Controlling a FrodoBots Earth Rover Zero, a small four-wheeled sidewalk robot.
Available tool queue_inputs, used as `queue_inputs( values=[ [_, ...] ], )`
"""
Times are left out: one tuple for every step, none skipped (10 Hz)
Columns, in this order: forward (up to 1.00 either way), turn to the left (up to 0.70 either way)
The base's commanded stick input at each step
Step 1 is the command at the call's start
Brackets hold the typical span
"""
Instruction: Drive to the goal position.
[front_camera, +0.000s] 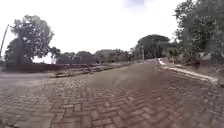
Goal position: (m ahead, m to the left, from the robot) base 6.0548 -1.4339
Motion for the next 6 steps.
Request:
queue_inputs(
  values=[
    [0.7,0.0],
    [0.7,0.0],
    [0.7,0.0],
    [0.7,0.0],
    [0.7,0.0],
    [0.7,0.0]
  ],
)
